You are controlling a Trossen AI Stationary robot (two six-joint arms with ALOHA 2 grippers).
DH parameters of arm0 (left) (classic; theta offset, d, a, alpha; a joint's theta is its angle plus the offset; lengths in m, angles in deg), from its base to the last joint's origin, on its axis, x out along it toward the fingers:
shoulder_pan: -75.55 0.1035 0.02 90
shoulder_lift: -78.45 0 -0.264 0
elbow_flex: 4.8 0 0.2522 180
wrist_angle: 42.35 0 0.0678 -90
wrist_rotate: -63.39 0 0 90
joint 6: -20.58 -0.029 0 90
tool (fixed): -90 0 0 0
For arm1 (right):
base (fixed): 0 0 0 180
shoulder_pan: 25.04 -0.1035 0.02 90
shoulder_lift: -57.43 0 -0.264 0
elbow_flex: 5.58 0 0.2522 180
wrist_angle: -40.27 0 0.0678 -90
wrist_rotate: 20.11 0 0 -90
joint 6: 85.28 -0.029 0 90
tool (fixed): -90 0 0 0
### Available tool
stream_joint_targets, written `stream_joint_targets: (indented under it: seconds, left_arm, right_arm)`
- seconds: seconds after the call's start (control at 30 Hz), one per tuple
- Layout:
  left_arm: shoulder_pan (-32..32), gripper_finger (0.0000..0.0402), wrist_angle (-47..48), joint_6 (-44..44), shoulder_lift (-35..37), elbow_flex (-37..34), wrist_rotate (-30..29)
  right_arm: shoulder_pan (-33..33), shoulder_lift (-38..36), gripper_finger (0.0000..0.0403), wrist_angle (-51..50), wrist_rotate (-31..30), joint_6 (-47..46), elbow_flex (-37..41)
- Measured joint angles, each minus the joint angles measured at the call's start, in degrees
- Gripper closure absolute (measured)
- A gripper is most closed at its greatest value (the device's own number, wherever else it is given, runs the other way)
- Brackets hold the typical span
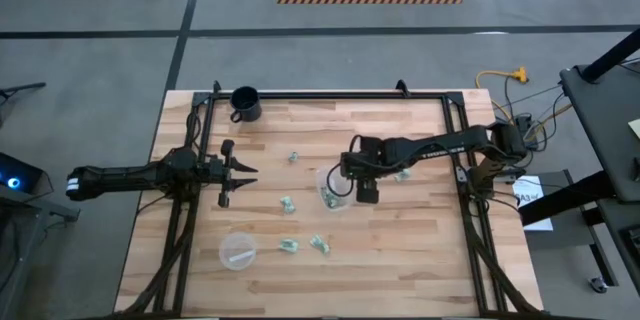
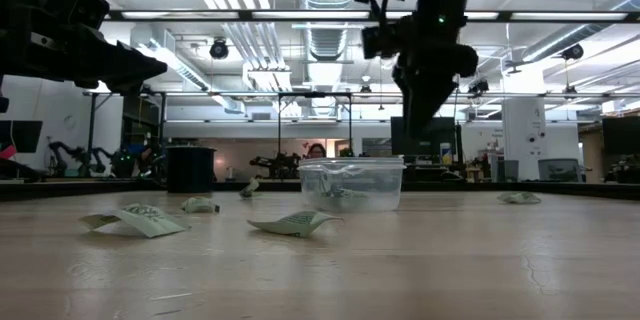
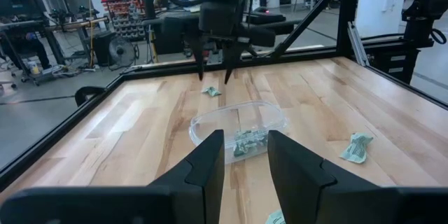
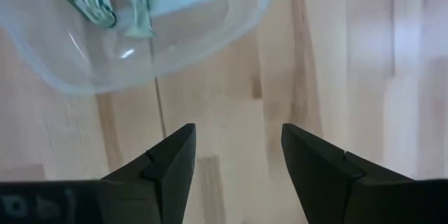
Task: Pick and place items into bin
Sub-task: Put the stevia packet into the transparent bin
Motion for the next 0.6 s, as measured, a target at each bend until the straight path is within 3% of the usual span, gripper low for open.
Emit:
stream_joint_targets:
  seconds: [0.27,0.6]
  left_arm:
    - [0.00,0.0308,-0.02,-0.02,0.00,0.01,0.00]
    - [0.00,0.0308,-0.02,-0.01,0.02,0.00,0.00]
  right_arm:
    - [0.07,-2.82,0.0200,-0.03,-0.17,-4.06,4.44]
    - [0.22,-13.23,0.0200,0.79,-0.61,-10.61,13.04]
